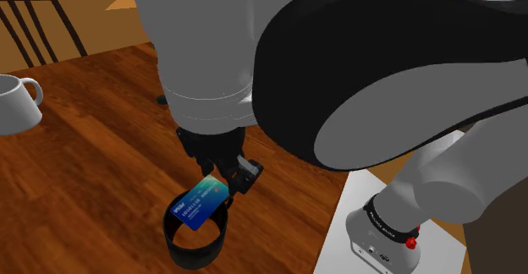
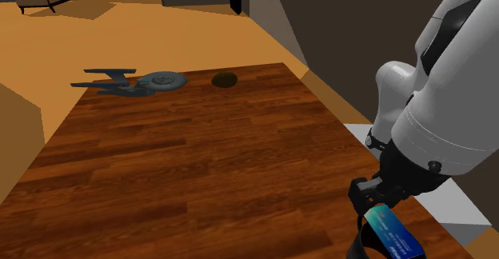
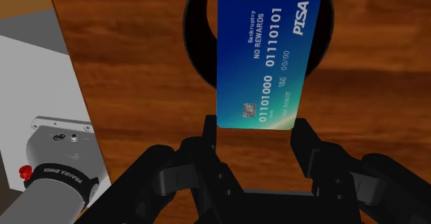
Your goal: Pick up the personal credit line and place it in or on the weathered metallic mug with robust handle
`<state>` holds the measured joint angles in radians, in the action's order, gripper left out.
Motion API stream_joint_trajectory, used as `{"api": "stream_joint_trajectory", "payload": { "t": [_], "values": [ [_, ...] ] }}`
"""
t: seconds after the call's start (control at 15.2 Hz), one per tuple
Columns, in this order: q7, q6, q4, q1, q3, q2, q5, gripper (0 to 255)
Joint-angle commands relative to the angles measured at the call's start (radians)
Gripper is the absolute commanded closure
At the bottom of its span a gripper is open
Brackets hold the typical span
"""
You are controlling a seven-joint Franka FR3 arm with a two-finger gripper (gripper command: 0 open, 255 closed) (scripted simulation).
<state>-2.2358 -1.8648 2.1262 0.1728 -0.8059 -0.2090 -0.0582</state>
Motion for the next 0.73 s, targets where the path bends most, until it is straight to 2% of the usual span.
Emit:
{"api": "stream_joint_trajectory", "payload": {
  "t": [0.0, 0.2, 0.66],
  "values": [
    [-0.009, -0.028, 0.02, 0.0, -0.007, 0.011, 0.006, 255],
    [-0.019, -0.064, 0.045, -0.001, -0.015, 0.026, 0.014, 255],
    [-0.019, -0.064, 0.045, -0.001, -0.014, 0.026, 0.014, 255]
  ]
}}
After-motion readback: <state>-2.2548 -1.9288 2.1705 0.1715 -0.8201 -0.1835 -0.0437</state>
